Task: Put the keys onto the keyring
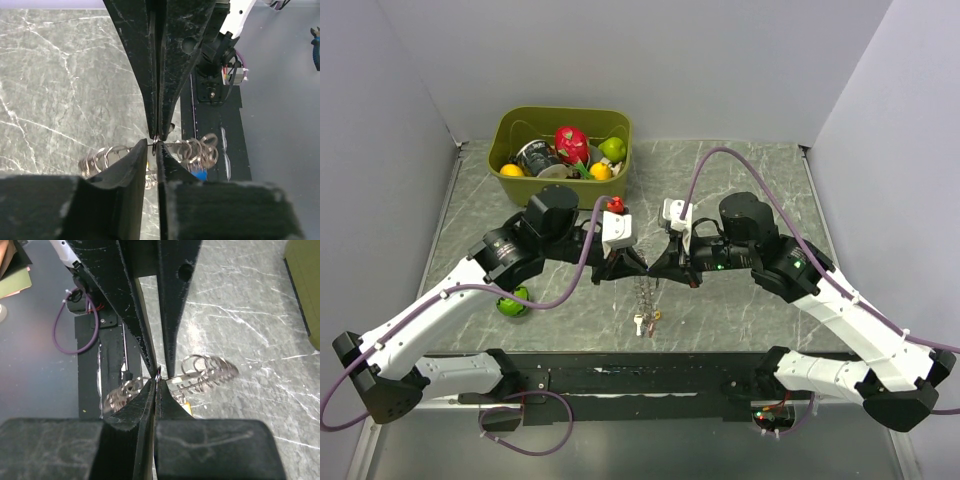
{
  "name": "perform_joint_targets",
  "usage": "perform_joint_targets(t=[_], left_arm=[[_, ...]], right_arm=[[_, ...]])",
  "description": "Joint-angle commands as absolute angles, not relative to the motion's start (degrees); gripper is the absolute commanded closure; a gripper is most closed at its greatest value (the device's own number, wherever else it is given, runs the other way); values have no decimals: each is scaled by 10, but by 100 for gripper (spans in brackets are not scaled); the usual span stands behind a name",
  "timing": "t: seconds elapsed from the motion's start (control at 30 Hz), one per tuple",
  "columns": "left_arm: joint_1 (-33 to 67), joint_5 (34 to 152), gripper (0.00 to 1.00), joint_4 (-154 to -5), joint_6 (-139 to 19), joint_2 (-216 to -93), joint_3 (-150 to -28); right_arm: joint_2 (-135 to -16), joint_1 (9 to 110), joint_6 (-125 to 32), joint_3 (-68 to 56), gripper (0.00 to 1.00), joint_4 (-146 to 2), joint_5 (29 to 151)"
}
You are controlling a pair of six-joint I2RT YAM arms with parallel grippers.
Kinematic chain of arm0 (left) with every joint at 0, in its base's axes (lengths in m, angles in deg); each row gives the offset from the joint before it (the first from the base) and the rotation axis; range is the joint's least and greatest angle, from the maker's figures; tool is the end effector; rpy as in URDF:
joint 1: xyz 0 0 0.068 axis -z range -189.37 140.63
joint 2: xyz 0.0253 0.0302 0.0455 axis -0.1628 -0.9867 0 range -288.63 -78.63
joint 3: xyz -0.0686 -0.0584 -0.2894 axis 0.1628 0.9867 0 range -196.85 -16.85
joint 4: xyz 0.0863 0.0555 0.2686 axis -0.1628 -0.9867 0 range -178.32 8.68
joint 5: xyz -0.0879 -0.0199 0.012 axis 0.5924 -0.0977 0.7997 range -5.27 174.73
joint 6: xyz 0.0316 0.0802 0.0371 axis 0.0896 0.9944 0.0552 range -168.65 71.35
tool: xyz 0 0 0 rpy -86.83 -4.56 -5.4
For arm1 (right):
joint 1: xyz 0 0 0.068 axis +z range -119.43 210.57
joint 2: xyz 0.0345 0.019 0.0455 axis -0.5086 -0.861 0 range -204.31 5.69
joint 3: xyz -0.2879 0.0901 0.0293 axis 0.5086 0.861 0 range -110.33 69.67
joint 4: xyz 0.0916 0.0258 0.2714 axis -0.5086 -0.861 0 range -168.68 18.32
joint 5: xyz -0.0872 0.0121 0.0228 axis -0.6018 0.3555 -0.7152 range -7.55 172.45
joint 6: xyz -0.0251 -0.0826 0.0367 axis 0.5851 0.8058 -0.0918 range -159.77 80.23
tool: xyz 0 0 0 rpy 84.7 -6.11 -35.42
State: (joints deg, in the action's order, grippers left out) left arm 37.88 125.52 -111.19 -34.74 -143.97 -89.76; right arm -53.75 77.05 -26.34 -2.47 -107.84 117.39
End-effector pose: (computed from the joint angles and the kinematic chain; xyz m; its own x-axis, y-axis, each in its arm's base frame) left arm 0.1542 -0.2483 0.4247 -0.0177 0.2874 -0.9577 0.9998 0.0010 -0.0181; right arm 0.1402 0.2178 0.4290 -0.0446 -0.3234 -0.9452 -0.9937 0.1114 0.0087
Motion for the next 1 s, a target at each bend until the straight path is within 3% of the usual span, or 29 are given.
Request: perform_joint_targets(t=[0.0,0.07,0.2,0.37,0.47,0.73,0.97], left_arm=[[381,1280,90,-1091,-341,-1432,-903],[381,1286,99,-1090,-340,-1433,-902],[381,1291,99,-1054,-365,-1421,-881],[381,1281,99,-916,-423,-1367,-802],[381,1267,99,-839,-460,-1336,-759],[381,1243,99,-731,-523,-1289,-704],[381,1249,99,-728,-524,-1290,-707]], right_arm=[[-531,774,-259,-54,100,-1046,1173],[-529,773,-261,-54,100,-1045,1171],[-521,773,-268,-44,100,-1033,1152],[-478,772,-302,-13,67,-984,1118],[-449,766,-318,7,59,-952,1115],[-436,759,-315,16,61,-955,1159],[-454,760,-325,19,50,-950,1204]])
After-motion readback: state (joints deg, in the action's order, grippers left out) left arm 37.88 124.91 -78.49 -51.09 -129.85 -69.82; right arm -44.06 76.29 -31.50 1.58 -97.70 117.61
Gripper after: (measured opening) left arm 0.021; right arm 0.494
